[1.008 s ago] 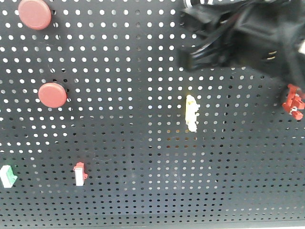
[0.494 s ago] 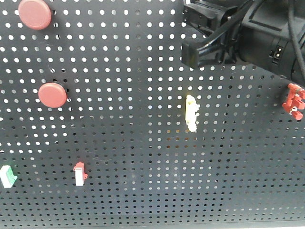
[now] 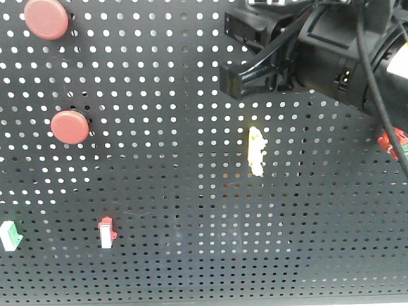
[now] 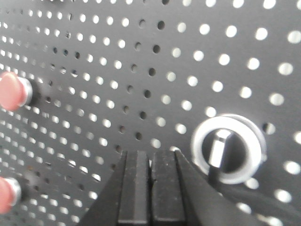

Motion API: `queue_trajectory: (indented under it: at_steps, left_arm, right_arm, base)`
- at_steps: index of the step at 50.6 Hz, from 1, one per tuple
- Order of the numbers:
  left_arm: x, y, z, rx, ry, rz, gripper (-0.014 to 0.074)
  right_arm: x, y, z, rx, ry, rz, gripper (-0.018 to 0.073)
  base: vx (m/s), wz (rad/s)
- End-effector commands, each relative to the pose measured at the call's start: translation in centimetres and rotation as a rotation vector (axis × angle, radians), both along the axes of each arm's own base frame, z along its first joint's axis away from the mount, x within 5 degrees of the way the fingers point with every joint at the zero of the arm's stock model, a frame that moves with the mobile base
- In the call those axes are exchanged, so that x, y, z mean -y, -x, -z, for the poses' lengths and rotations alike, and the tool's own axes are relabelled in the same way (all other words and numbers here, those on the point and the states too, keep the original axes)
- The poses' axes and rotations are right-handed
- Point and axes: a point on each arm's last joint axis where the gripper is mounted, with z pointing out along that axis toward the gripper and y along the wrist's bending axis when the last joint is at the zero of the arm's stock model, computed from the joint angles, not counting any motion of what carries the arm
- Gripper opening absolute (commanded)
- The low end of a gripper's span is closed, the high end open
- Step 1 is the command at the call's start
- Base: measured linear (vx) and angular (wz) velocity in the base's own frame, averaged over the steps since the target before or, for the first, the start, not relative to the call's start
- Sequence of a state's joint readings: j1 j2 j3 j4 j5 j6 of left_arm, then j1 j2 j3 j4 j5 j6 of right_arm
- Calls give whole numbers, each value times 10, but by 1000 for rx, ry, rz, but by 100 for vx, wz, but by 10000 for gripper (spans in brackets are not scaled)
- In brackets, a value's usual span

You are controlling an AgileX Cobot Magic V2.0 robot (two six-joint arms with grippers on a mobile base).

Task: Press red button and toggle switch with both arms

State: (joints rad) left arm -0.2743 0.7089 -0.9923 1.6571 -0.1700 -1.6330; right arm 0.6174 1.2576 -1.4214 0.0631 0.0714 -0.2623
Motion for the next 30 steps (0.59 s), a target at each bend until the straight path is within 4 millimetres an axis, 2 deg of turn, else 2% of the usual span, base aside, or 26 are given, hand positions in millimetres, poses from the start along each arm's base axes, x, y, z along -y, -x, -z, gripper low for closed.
queue_trajectory:
  at_steps: [1, 10, 22, 30]
  left_arm:
    - [-2, 2, -8, 14, 37, -5, 1]
    - [-2, 2, -8, 14, 37, -5, 1]
    - [-2, 2, -8, 14, 37, -5, 1]
    - [-2, 2, -8, 14, 37, -6, 1]
  right_arm:
    - [20, 8, -26, 98, -108, 39, 0]
    - [38, 10, -32, 92, -144, 85, 0]
    - [42, 15, -33, 91, -113, 93, 0]
    - [53, 38, -41, 98, -120, 86, 0]
  base:
    - [0, 0]
    - [0, 0]
    - [0, 0]
    - [0, 0]
